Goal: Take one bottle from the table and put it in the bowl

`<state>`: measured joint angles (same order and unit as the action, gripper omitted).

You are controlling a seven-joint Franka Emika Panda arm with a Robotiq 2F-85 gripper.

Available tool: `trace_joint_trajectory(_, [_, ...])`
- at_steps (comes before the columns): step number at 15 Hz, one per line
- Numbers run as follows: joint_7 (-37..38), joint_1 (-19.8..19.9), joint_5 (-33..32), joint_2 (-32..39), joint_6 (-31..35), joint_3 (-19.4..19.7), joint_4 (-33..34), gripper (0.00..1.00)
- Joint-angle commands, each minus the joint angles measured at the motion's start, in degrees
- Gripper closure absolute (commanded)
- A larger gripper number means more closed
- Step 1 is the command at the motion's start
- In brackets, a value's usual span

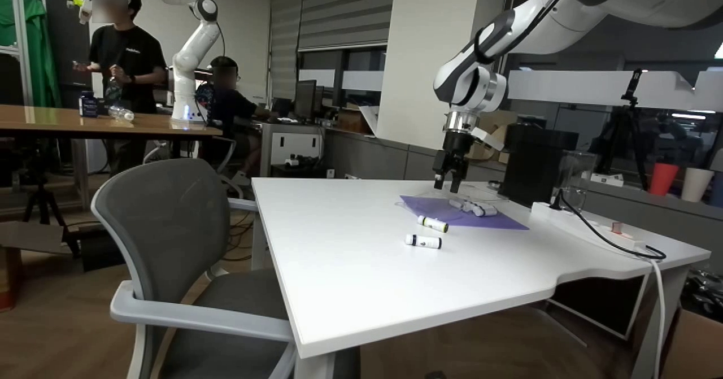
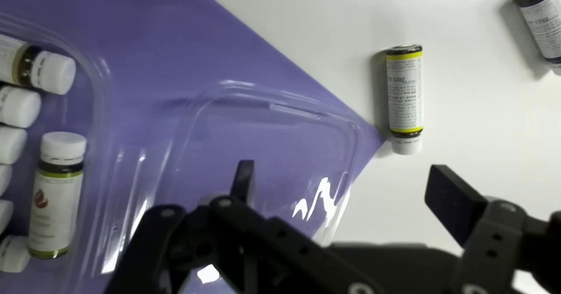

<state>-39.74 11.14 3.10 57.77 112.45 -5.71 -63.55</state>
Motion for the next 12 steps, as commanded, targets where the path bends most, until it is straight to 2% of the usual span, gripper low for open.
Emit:
trace_joint_trajectory(1, [-1.1, -2.2, -2.7, -4.1, 5.0, 0.6, -9.0, 0.0])
trace_joint_trajectory(8, [1.4, -4.9, -6.6, -11.1, 20.5, 1.0, -26.0, 0.0])
trace_joint_trajectory(12, [3.4, -6.5, -9.7, -15.9, 26.5, 2.3, -34.2, 0.0])
